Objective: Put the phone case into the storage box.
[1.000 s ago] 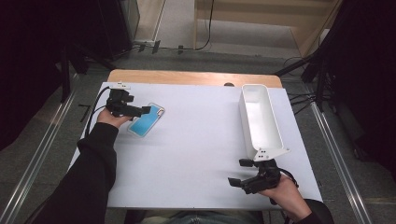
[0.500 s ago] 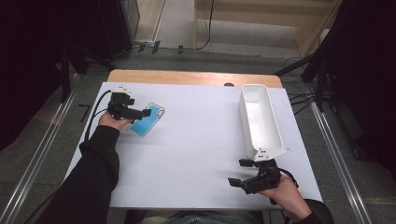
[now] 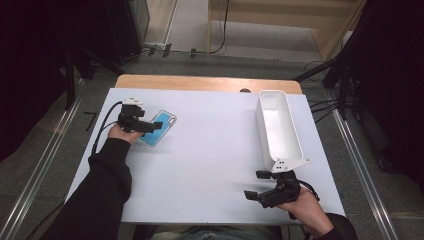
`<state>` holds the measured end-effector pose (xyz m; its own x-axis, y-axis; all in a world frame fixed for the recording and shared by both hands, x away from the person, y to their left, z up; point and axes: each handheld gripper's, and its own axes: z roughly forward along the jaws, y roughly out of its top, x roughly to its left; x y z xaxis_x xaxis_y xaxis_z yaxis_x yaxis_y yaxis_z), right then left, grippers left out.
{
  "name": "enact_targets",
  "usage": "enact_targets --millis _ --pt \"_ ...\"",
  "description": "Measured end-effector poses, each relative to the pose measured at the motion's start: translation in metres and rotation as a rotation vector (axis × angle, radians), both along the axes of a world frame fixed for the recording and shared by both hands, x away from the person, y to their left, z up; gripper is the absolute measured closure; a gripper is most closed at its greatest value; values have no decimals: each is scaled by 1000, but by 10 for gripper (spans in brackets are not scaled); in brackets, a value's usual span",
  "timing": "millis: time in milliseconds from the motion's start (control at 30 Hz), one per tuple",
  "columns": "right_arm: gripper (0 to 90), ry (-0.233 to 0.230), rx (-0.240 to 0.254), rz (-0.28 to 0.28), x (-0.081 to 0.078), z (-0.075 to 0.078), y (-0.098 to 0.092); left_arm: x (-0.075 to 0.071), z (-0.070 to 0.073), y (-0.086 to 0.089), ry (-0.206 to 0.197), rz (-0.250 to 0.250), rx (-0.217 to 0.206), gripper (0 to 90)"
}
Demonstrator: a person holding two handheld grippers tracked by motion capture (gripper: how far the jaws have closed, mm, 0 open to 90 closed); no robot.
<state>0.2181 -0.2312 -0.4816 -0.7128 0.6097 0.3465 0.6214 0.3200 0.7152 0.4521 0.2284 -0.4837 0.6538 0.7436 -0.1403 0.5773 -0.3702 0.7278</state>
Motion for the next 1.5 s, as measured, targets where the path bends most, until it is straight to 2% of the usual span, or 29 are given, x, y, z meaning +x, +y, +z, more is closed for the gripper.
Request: enact_targets --millis 267,400,533,667,1233,1500 --pt "80 4 2 -3 -1 0 0 -4 -10 -5 -2 5 26 0" --pt "80 0 4 -2 0 0 0 -6 -14 -7 -2 10 17 0" --pt "80 0 4 -3 0 1 0 -9 -19 -11 9 5 48 0" --pt "80 0 6 -2 0 1 0 -10 -22 -13 7 -1 42 0" --pt "80 -2 6 -5 -1 1 -1 -15 -24 -25 -48 18 191 2" --pt "79 0 6 -1 -1 1 -1 -16 -24 -26 -52 28 201 16"
